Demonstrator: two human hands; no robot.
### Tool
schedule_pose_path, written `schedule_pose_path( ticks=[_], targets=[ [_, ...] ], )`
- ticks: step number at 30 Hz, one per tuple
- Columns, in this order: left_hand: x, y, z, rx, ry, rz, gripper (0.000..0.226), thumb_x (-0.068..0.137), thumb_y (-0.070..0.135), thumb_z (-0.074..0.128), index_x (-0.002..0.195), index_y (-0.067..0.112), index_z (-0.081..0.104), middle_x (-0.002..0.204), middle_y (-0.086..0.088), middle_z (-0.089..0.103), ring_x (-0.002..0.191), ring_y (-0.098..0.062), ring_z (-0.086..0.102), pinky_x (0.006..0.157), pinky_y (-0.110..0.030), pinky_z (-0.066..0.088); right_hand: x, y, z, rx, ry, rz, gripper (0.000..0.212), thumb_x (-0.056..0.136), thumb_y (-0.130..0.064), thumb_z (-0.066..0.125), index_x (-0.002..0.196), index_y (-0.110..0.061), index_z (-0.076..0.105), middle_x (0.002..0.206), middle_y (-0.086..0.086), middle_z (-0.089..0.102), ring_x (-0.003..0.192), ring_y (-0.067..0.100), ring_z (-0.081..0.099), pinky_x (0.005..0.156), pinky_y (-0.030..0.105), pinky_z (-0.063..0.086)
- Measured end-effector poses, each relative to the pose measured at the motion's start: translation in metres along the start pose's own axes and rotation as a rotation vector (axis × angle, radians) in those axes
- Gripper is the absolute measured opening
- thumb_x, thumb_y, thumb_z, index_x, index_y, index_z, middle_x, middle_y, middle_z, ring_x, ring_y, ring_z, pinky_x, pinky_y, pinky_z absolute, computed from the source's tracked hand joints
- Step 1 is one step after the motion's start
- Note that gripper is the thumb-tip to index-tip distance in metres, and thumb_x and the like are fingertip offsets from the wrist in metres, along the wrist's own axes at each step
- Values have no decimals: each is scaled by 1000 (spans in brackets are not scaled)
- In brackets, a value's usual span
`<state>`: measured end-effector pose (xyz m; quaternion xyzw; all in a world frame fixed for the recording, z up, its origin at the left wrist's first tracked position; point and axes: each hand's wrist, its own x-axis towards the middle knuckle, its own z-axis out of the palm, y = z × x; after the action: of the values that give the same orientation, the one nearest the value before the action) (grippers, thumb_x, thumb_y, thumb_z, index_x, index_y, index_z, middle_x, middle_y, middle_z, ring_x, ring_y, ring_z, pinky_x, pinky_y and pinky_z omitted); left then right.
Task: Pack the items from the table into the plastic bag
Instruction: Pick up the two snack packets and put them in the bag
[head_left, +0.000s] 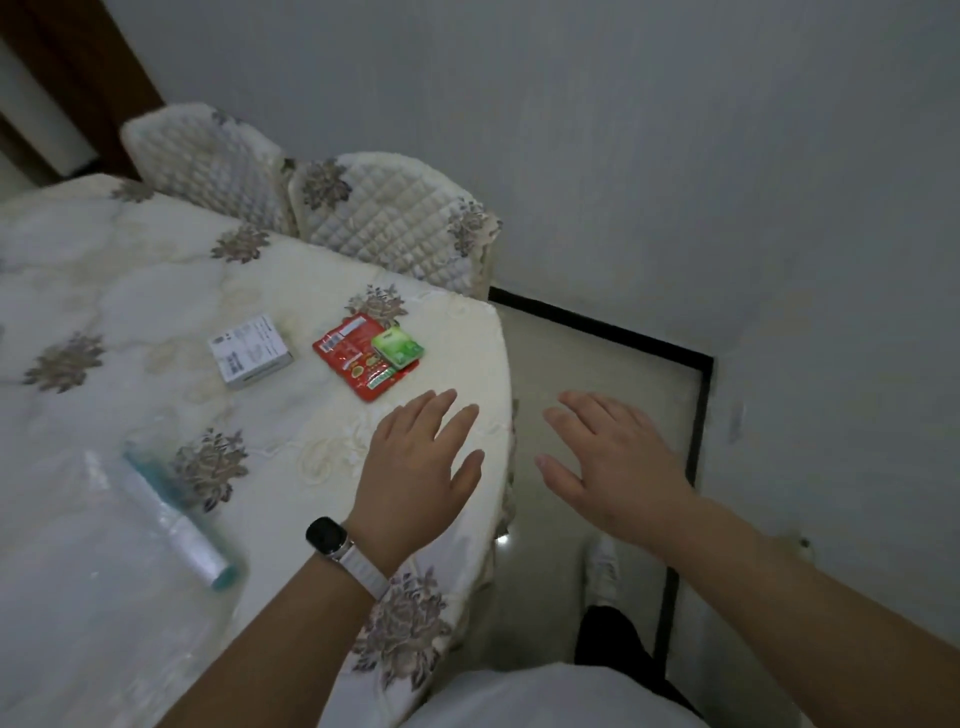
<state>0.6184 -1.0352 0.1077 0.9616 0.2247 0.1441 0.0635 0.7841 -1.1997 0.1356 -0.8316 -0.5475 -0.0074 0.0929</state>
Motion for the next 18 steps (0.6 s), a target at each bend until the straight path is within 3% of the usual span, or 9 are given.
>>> schedule_pose_path(
  ticks=[12, 18],
  targets=[
    [106, 9, 15, 144, -33, -441, 48, 92, 45, 46, 128, 18, 63, 133, -9, 61, 123, -33, 56, 99, -48, 46, 175, 108, 11, 174, -94, -395, 55, 88, -52, 42, 122, -15, 62, 126, 8, 60, 112, 29, 57, 93, 44, 47],
    [119, -1, 14, 169, 47, -679, 48, 90, 42, 48, 126, 14, 64, 130, -11, 63, 119, -33, 57, 93, -47, 48, 235, 106, 26, 228, -169, -521, 57, 86, -54, 40, 121, -16, 63, 126, 7, 61, 112, 29, 56, 93, 43, 44]
  ],
)
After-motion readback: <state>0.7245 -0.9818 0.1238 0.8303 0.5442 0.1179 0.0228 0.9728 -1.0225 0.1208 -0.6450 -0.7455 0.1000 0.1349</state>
